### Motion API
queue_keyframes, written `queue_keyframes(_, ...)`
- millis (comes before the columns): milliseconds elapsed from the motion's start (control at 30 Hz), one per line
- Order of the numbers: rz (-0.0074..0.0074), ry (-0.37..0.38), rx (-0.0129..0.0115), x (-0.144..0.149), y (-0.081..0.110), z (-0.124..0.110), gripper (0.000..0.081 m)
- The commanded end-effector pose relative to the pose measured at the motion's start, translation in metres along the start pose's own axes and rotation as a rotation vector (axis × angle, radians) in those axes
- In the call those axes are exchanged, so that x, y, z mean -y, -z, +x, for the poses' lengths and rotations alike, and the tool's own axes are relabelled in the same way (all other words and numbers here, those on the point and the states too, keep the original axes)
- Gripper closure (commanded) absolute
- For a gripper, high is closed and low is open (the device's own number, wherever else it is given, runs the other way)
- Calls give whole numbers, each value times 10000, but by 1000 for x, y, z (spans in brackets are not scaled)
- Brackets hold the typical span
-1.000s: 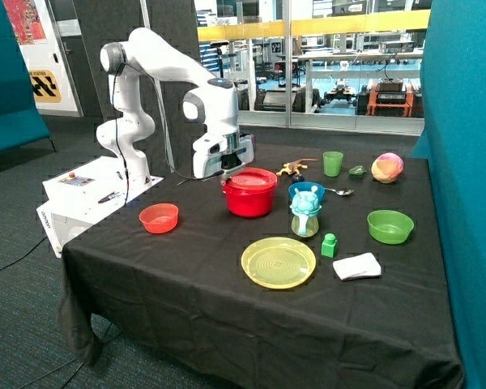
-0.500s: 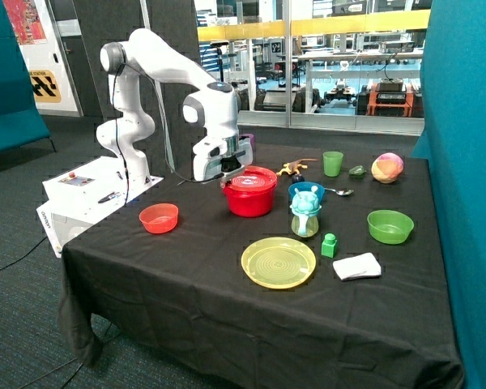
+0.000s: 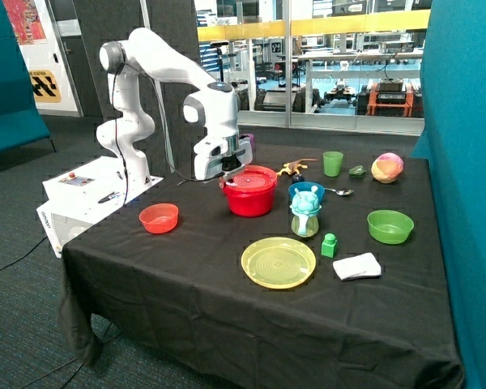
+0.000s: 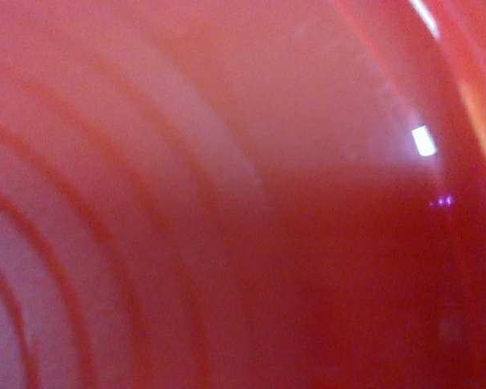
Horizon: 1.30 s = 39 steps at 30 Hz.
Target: Hide the teddy bear in the red bowl
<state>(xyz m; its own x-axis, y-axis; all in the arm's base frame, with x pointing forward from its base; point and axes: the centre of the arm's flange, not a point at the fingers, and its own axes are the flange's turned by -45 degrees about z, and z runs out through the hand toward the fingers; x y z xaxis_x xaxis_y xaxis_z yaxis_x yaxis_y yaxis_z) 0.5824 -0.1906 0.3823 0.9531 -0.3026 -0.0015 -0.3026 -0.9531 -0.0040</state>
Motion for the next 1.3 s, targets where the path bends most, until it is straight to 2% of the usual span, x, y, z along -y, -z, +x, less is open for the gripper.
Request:
queue_keyframes(0,-40,164,-15,7,1,-5,783)
queue_keyframes(300,-40,529,-14,11,13,-10,808)
queue_keyframes(567,-40,508,-14,-1,48,-8,808)
queue_keyframes(767,-40,548,-14,-9,66,-8,808)
queue_keyframes(800,-40,772,-14,-7,69,-9,404)
queue_keyframes(833,-41,936,-13,-3,72,-11,202)
queue_keyframes(867,-41,1126,-13,1,74,-14,101)
queue_keyframes(900,-41,1294,-13,7,75,-16,50)
queue_keyframes(967,-41,1521,-12,16,76,-20,13)
queue_keyframes(1200,-41,2319,-11,46,85,-31,0)
queue_keyframes(1267,-41,2349,-11,50,86,-33,1)
